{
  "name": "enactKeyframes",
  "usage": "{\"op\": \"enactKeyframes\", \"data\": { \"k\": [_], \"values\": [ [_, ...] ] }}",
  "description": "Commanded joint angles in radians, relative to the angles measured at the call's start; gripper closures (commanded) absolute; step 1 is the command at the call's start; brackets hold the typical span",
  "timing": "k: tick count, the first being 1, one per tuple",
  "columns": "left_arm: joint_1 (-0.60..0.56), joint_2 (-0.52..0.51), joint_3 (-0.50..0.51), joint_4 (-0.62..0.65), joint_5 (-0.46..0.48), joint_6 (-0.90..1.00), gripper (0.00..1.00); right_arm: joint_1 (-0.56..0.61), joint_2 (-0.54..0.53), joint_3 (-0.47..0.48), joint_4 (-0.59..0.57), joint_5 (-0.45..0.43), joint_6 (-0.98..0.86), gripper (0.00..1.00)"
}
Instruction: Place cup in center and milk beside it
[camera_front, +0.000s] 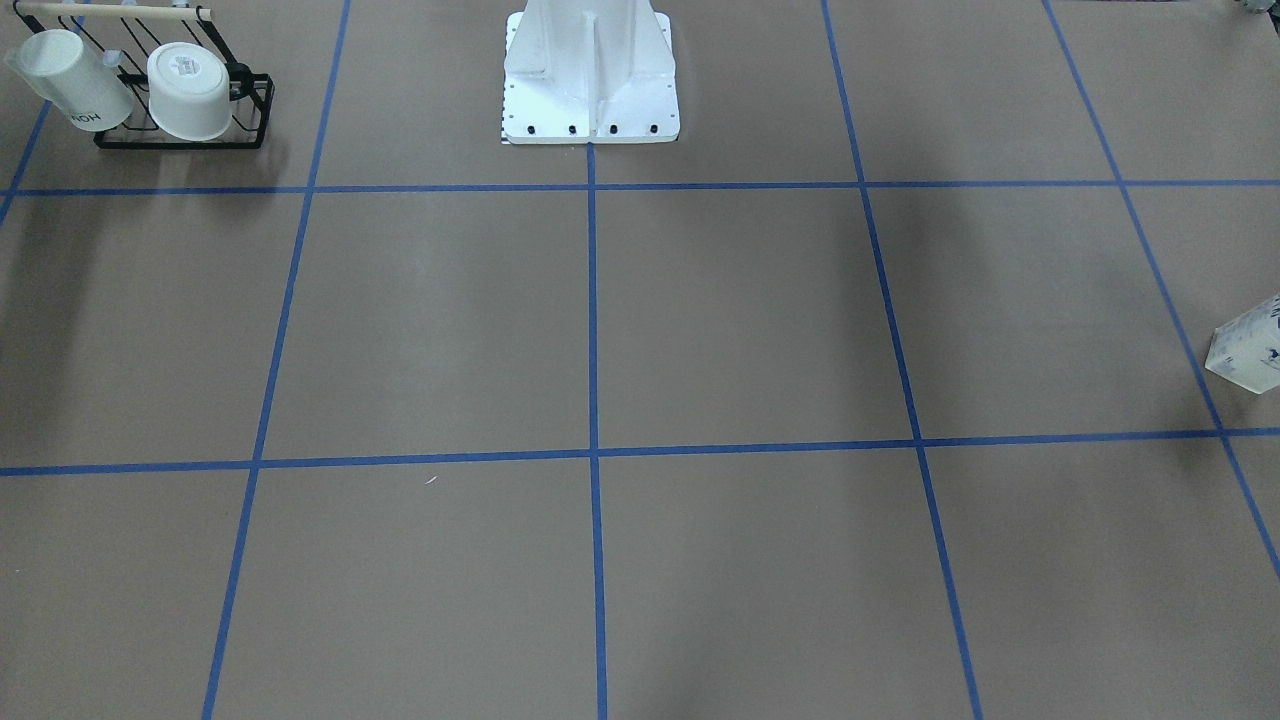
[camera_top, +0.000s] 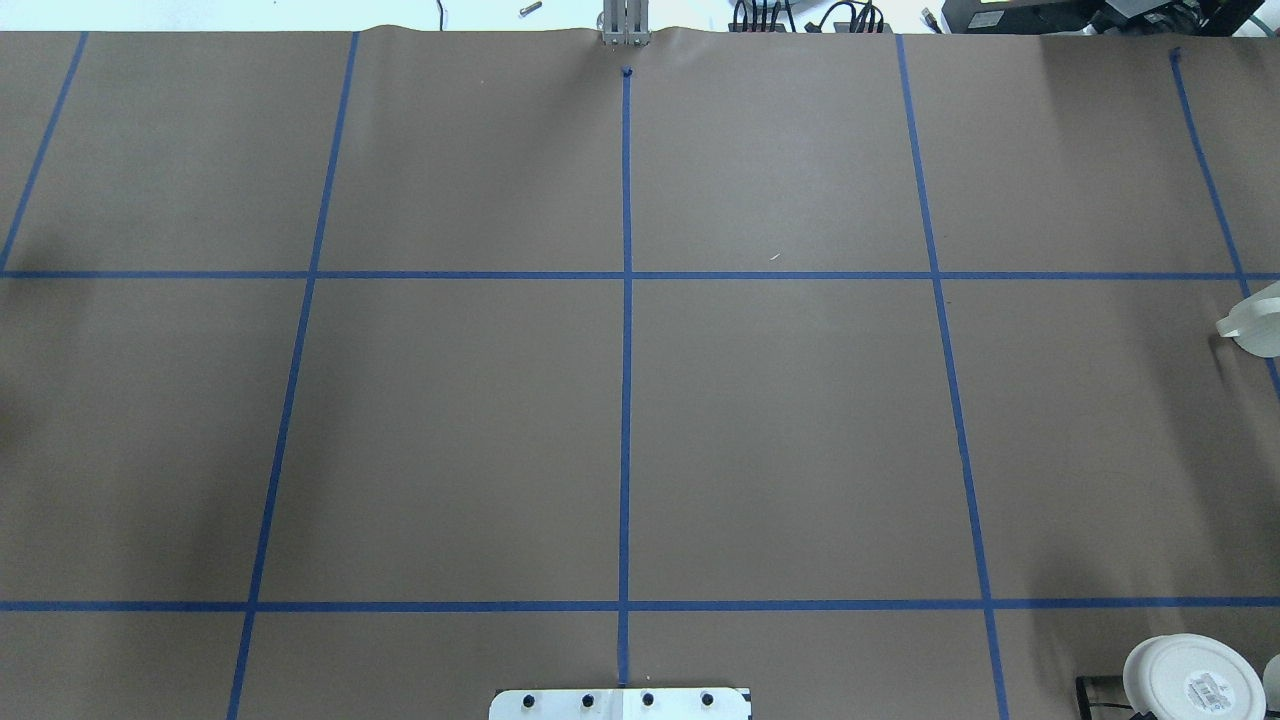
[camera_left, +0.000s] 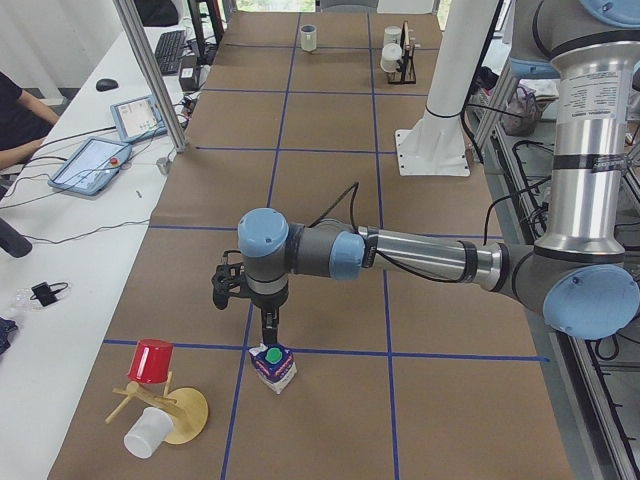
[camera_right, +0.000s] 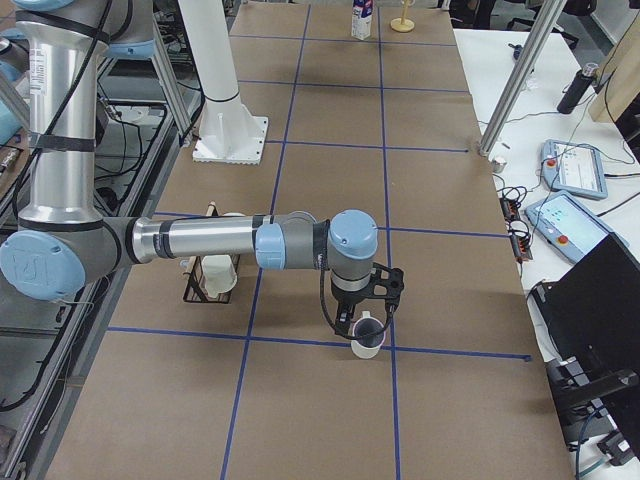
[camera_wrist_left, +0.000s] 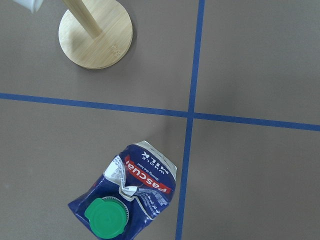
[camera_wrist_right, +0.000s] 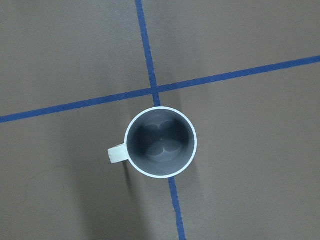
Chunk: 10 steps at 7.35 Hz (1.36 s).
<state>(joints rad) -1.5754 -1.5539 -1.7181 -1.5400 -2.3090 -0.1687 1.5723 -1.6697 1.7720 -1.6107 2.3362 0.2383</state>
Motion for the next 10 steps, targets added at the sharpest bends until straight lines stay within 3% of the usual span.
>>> {"op": "enactKeyframes", "data": {
  "k": [1, 8, 10],
  "values": [
    [0.0, 0.0, 0.002, 0.0, -0.001, 0.0, 0.02, 0.0, 0.002, 0.003, 0.0, 0.0, 0.001, 0.0],
    [0.0, -0.003, -0.017, 0.001, 0.003, -0.012, 0.02, 0.005, -0.007, 0.027, 0.0, 0.018, 0.004, 0.0],
    [0.0, -0.002, -0.015, -0.003, 0.002, -0.012, 0.02, 0.005, -0.012, 0.047, 0.011, -0.001, 0.086, 0.0]
  ]
}}
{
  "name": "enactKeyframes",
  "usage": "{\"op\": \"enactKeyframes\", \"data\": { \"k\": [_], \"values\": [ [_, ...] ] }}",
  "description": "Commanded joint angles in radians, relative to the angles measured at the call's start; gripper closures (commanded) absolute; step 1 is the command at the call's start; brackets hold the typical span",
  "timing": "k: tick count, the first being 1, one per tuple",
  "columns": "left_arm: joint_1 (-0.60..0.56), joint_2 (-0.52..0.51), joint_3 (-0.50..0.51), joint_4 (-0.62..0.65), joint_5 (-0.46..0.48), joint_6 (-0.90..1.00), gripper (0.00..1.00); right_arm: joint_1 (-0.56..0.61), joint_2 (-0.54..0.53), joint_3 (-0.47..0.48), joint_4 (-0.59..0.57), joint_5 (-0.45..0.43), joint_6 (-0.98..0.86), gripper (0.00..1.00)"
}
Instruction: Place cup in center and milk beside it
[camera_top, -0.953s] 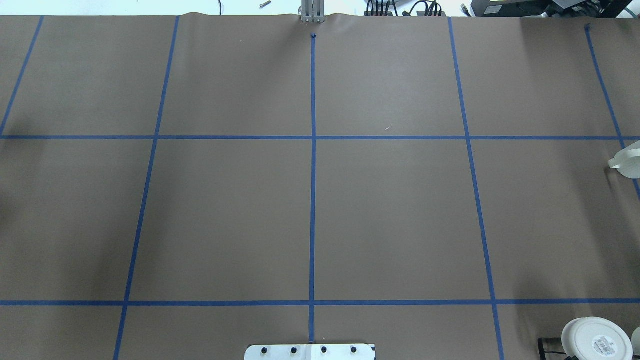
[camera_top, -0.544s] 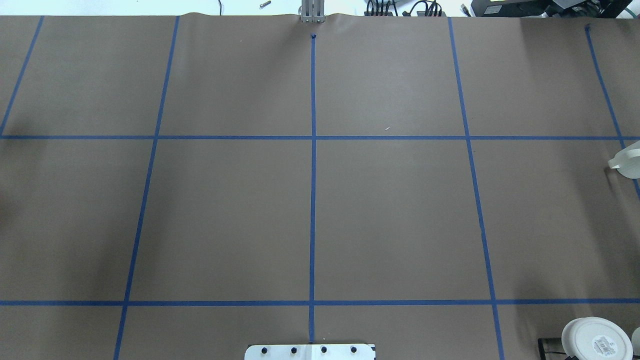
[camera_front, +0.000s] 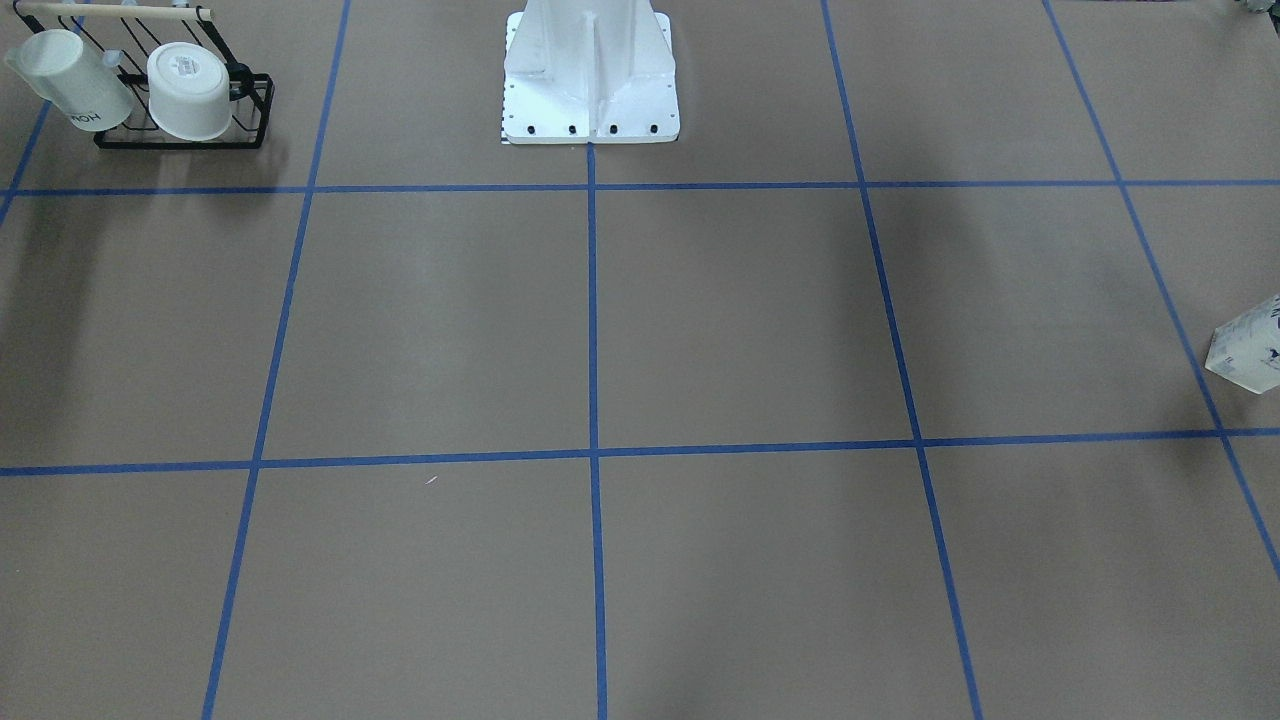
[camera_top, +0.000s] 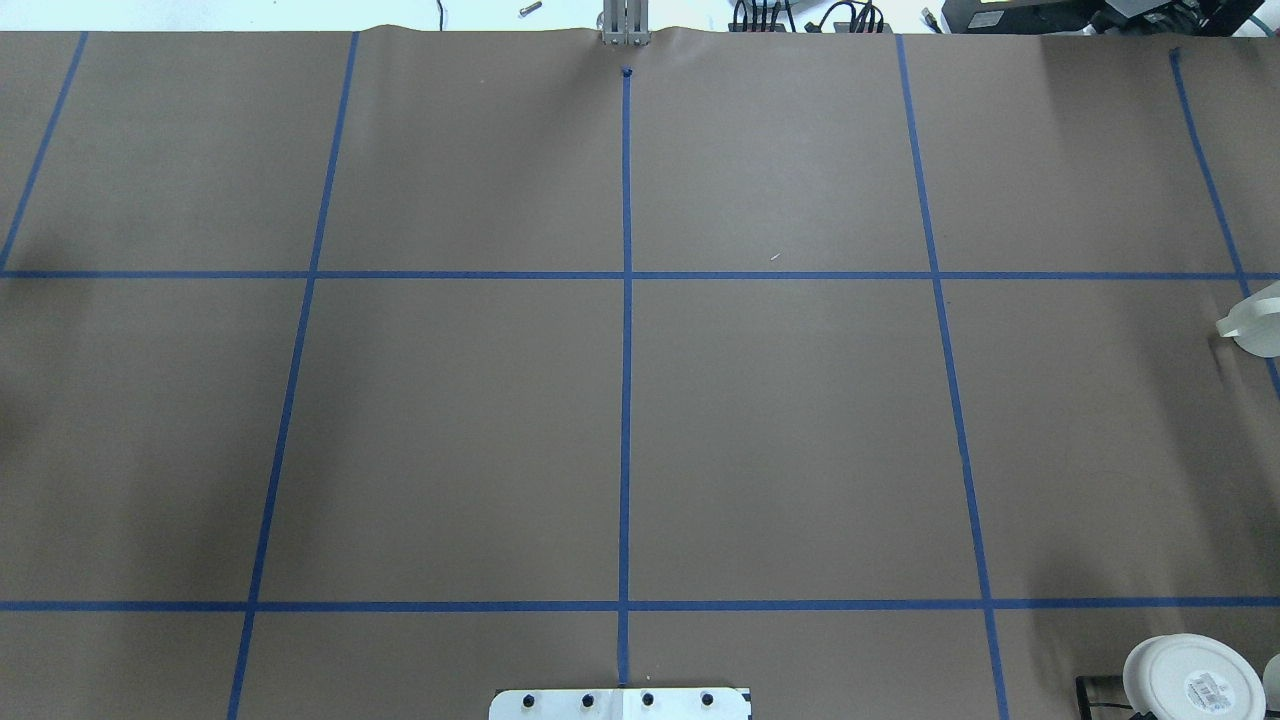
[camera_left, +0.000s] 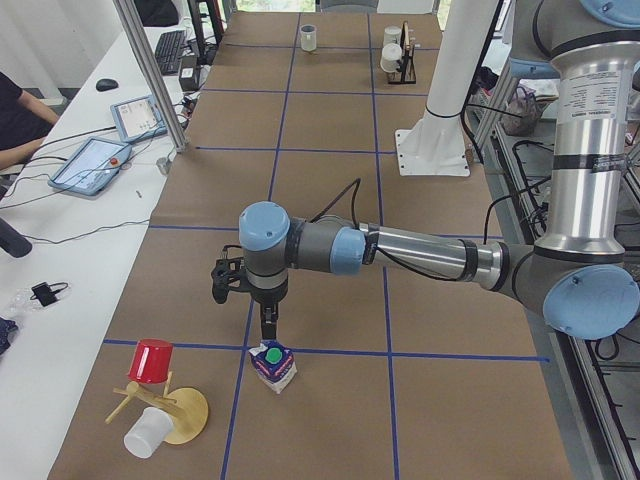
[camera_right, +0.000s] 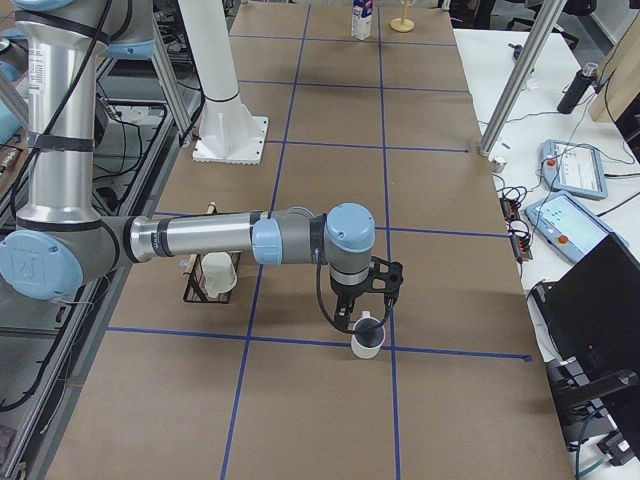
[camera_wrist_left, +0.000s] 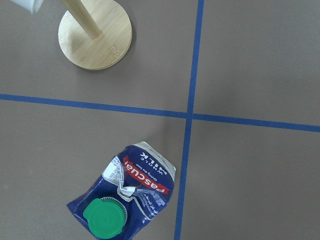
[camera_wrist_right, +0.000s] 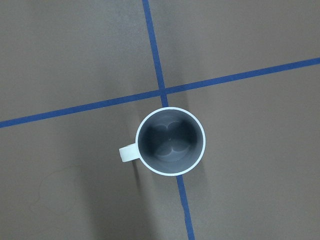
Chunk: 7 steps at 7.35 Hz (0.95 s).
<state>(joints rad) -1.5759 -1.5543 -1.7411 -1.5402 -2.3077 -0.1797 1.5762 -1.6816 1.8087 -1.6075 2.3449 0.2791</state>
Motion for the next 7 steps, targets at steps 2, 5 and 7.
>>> {"op": "enactKeyframes", "data": {
  "k": [2, 5, 7],
  "values": [
    [0.002, -0.018, -0.024, -0.001, -0.001, -0.001, 0.02, -0.002, 0.011, 0.005, 0.009, -0.002, 0.048, 0.0],
    [0.004, -0.064, 0.018, 0.0, 0.008, -0.003, 0.02, -0.007, 0.011, -0.057, 0.046, -0.002, 0.036, 0.0],
    [0.002, -0.056, 0.012, -0.006, 0.007, 0.0, 0.02, -0.015, 0.098, -0.331, 0.3, 0.005, -0.004, 0.0]
  ]
}}
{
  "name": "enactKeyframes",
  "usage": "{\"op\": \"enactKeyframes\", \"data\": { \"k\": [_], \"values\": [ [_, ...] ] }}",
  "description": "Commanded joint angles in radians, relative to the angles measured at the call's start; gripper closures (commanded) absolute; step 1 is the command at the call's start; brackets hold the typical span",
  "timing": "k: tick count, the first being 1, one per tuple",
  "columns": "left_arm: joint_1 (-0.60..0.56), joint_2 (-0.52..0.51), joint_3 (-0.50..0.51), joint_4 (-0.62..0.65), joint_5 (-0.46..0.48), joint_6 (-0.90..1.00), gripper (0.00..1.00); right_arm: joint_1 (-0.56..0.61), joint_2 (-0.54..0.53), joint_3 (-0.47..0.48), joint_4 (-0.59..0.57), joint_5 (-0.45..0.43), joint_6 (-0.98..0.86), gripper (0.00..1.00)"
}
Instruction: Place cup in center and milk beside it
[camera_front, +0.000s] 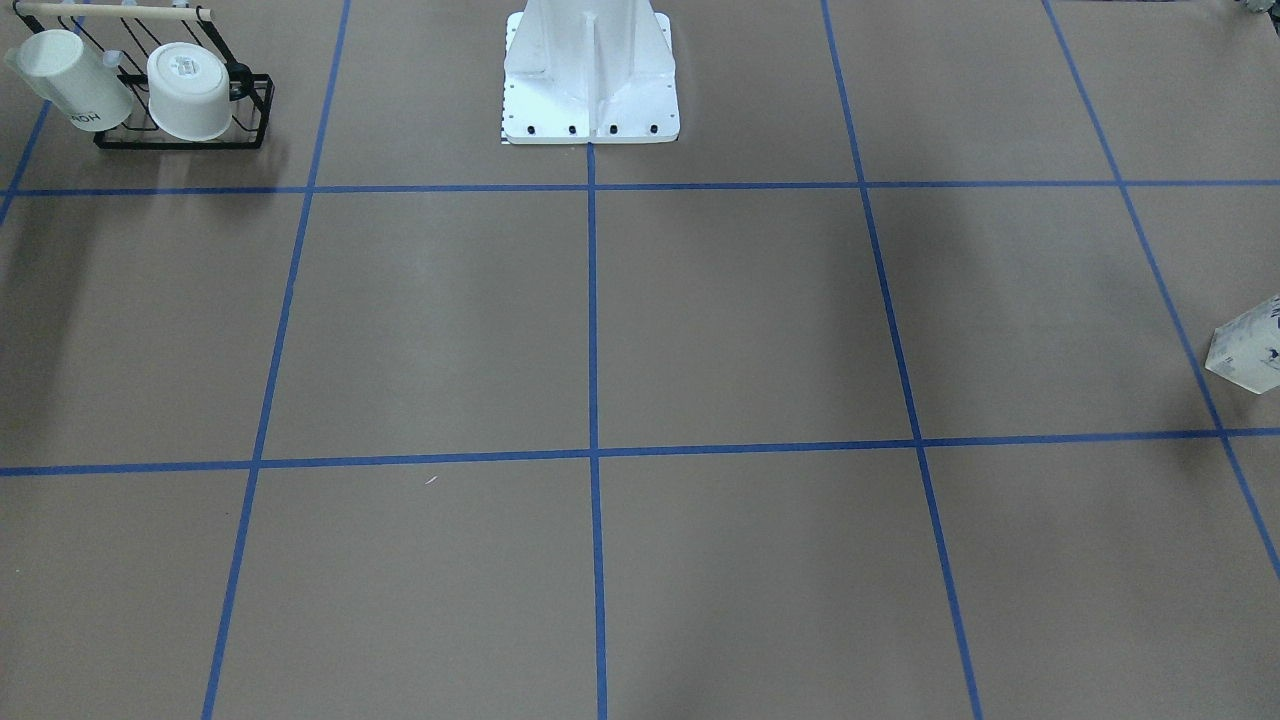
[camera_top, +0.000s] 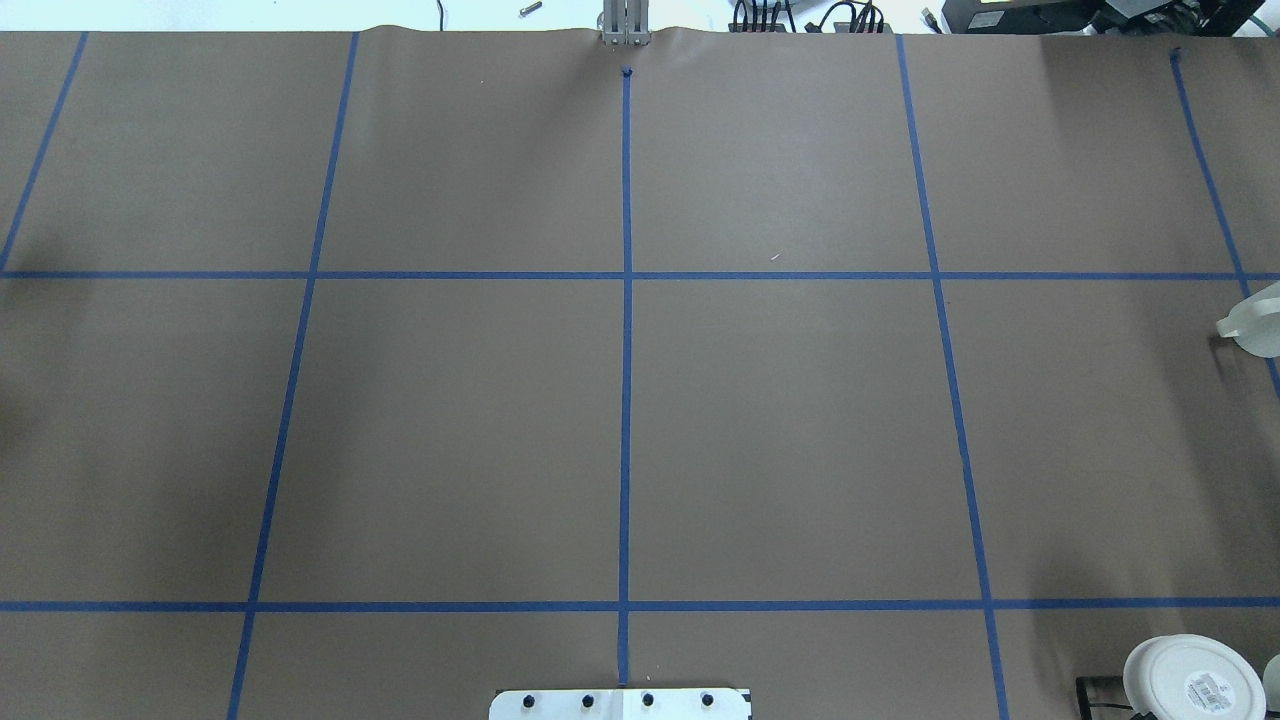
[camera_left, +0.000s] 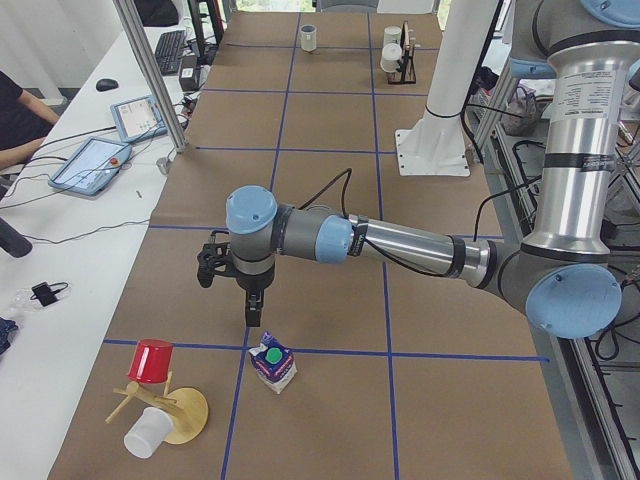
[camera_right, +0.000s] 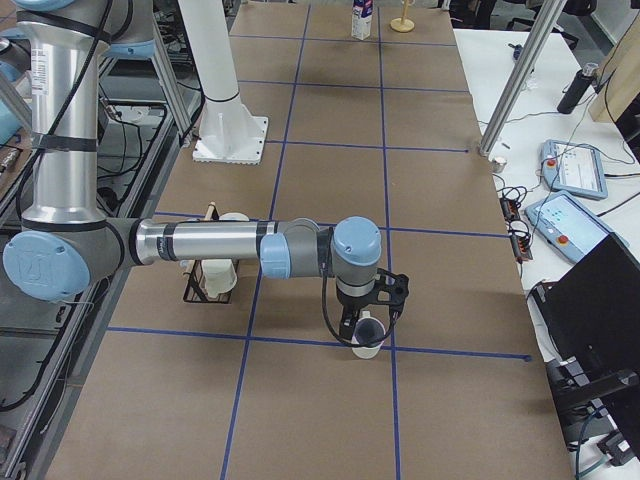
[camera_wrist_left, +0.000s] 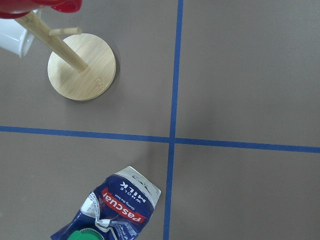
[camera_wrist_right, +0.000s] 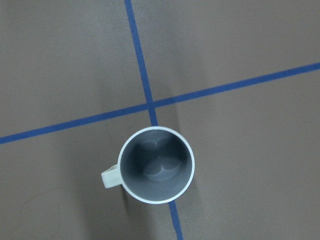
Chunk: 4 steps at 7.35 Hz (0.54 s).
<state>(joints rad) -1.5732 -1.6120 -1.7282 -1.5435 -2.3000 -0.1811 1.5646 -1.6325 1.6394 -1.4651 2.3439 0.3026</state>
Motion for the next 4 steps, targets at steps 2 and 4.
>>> {"op": "enactKeyframes", "data": {
  "k": [2, 4],
  "values": [
    [-0.001, 0.001, -0.002, -0.003, -0.007, 0.0, 0.02, -0.003, 0.065, -0.281, 0.308, 0.082, -0.028, 0.0],
    [-0.001, 0.001, -0.001, -0.003, -0.009, 0.0, 0.02, -0.003, 0.074, -0.286, 0.307, 0.127, -0.013, 0.0]
  ]
}}
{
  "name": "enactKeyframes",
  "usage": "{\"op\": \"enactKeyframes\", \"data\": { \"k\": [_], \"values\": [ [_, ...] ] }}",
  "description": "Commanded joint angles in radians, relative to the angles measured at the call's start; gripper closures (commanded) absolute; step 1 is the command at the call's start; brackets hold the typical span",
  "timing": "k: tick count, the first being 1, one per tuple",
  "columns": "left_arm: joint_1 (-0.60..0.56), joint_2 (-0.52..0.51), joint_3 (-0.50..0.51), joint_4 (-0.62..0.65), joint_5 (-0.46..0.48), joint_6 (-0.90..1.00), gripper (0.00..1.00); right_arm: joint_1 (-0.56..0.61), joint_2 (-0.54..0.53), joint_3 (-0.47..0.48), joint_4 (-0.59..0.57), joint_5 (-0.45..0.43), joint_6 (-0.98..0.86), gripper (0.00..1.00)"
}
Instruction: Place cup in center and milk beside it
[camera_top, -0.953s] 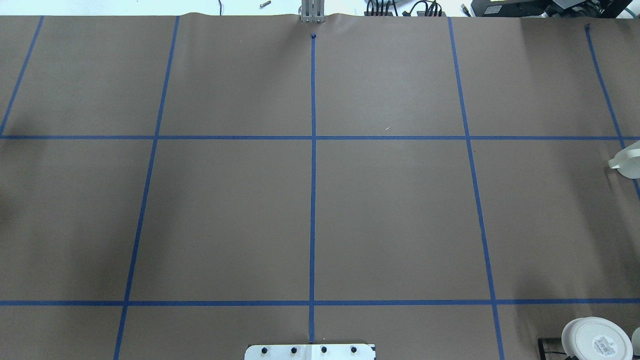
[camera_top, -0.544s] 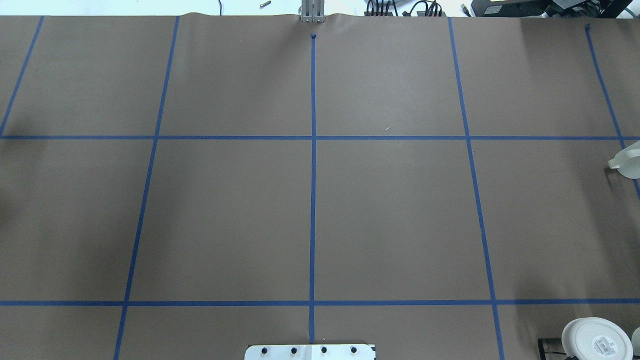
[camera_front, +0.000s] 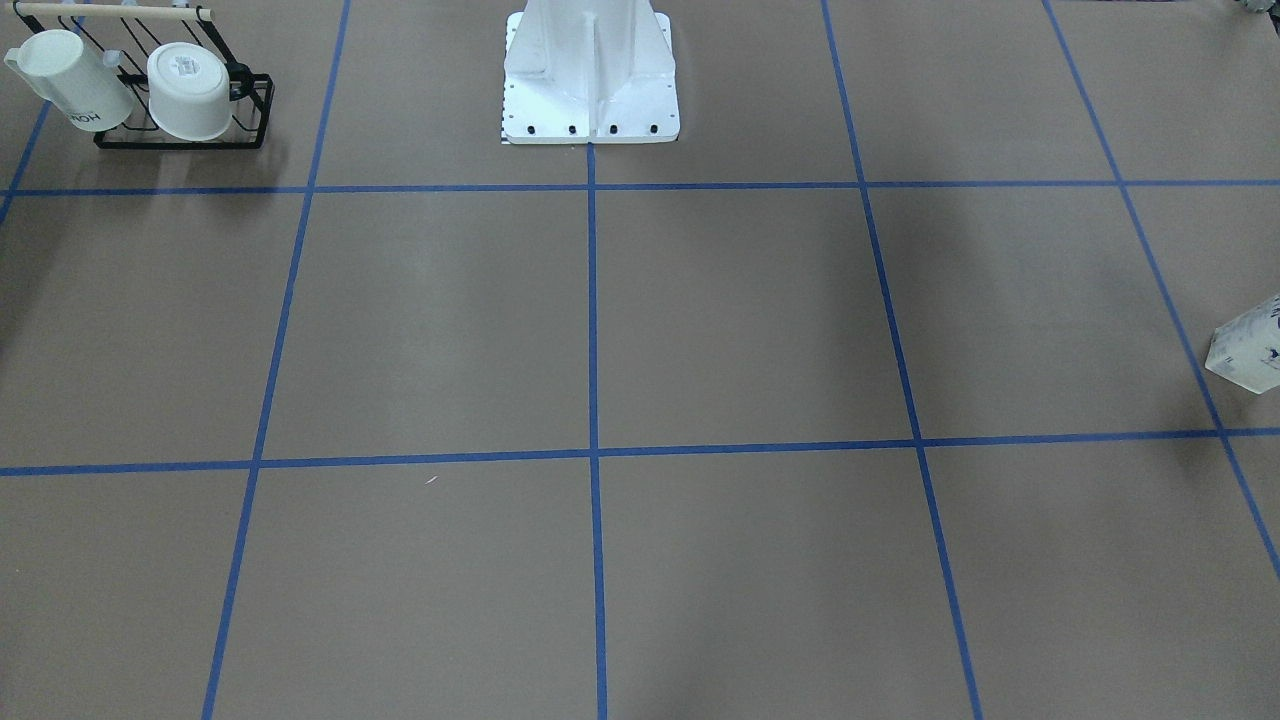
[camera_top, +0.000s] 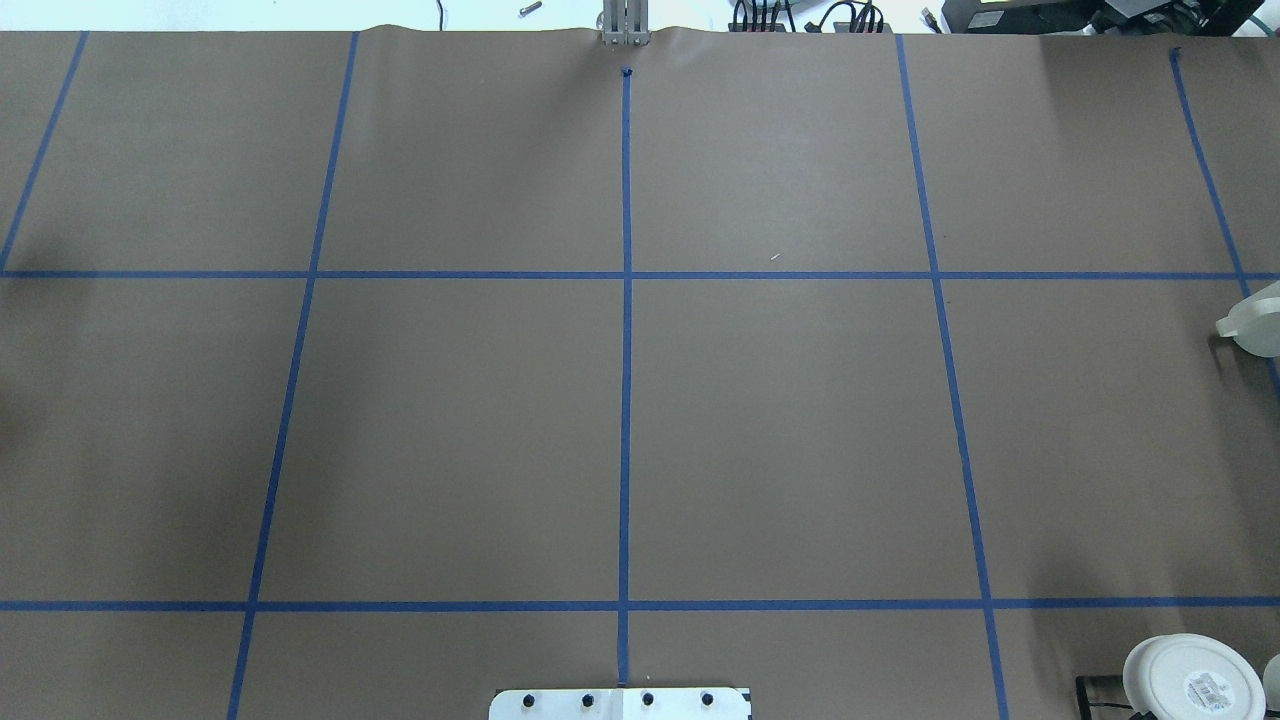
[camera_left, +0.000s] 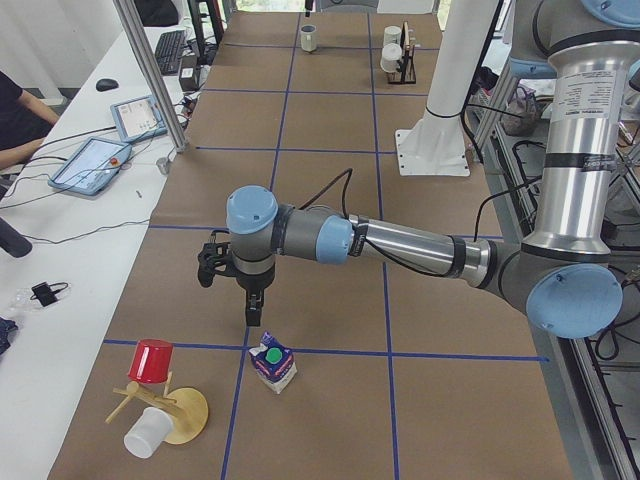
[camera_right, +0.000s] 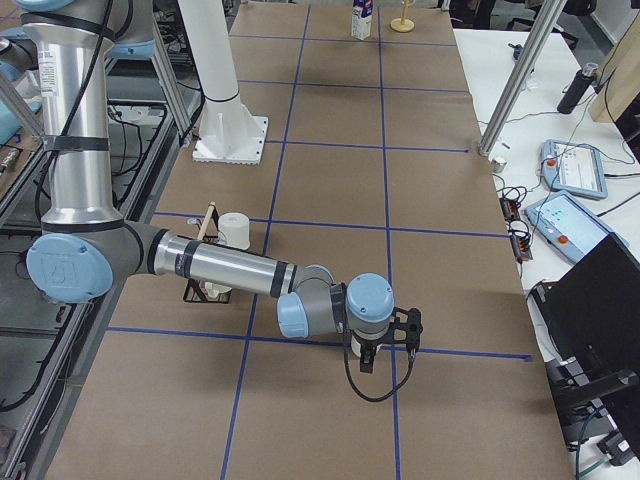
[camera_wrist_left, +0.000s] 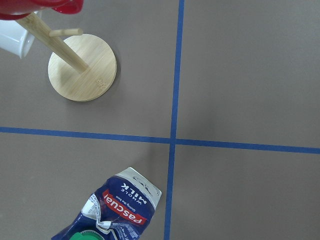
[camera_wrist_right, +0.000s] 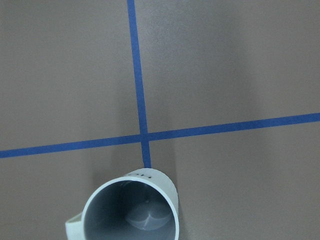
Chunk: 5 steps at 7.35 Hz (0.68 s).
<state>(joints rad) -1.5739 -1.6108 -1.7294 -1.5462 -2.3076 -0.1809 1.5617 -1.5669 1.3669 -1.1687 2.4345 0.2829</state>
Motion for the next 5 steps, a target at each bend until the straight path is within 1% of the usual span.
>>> {"op": "enactKeyframes", "data": {
  "k": [1, 2, 3, 5],
  "values": [
    [0.0, 0.0, 0.002, 0.0, -0.001, 0.0, 0.02, -0.005, 0.03, -0.034, 0.011, 0.043, 0.03, 0.0],
    [0.0, 0.002, 0.002, 0.0, -0.001, 0.0, 0.02, -0.015, 0.062, -0.081, 0.012, 0.044, 0.032, 0.0],
    [0.0, 0.0, 0.005, 0.0, -0.001, 0.0, 0.02, -0.025, 0.077, -0.109, 0.011, 0.043, 0.033, 0.0],
    [0.0, 0.002, 0.004, 0.001, -0.001, 0.0, 0.02, -0.057, 0.077, -0.118, 0.011, 0.041, 0.033, 0.0]
  ]
}}
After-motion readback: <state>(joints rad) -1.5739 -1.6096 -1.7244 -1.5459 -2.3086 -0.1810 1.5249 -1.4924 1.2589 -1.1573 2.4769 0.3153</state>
